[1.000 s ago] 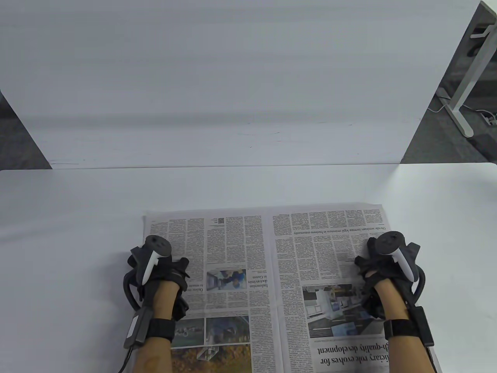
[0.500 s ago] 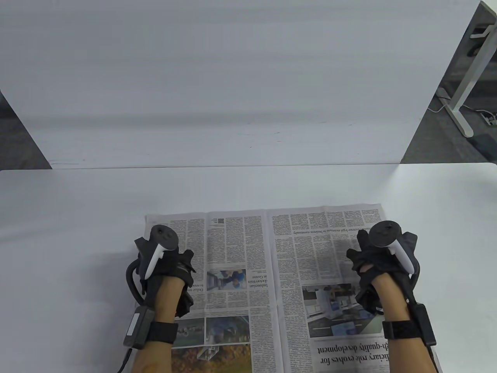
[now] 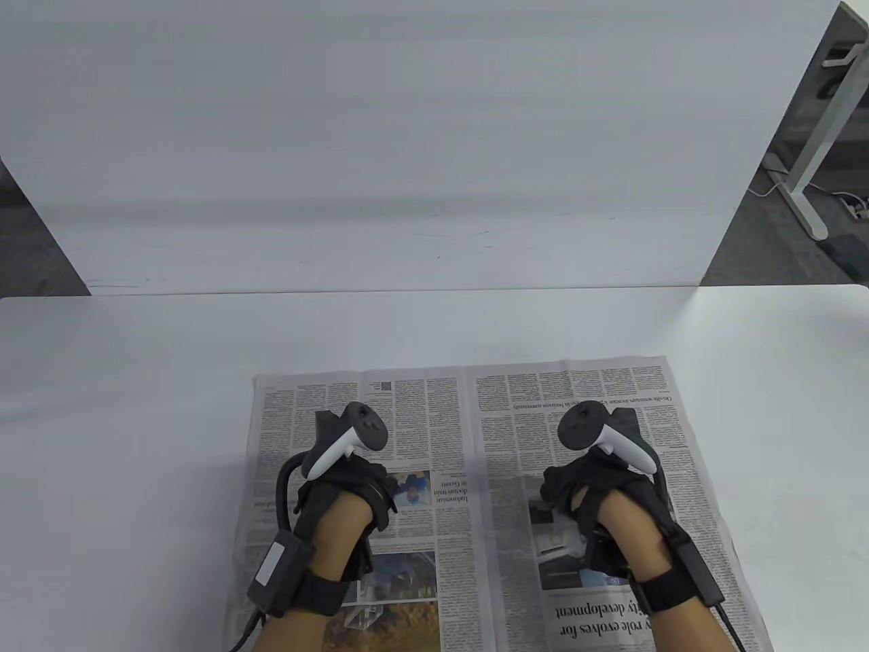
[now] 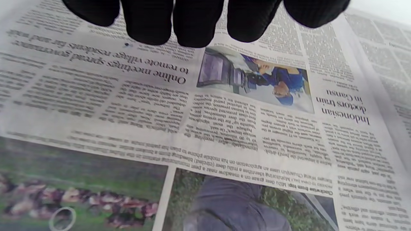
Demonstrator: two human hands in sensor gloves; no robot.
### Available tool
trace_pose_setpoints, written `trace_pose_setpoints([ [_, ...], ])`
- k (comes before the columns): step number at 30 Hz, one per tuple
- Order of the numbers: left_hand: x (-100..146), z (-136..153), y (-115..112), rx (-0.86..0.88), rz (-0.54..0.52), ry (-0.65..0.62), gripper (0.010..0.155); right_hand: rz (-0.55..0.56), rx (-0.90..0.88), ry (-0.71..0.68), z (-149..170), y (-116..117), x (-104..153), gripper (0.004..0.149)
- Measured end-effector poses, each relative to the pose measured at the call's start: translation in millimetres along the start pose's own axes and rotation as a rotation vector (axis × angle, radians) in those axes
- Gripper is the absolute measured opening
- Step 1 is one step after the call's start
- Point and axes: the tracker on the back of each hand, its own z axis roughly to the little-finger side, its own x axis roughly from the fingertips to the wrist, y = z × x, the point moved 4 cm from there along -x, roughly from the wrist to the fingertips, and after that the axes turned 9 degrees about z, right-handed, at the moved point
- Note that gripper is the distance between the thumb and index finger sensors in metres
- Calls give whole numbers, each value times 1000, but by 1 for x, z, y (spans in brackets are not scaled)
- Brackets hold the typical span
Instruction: Unfold folded newspaper and lay flat
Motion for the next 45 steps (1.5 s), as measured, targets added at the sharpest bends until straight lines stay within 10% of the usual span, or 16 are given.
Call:
trace_pose_setpoints([
  [30, -54, 8, -9, 39, -121, -49, 67, 85, 36, 25, 12, 27, -38, 77],
  [45, -39, -10, -2, -30, -239, -99, 70, 209, 94, 13, -1, 18, -32, 80],
])
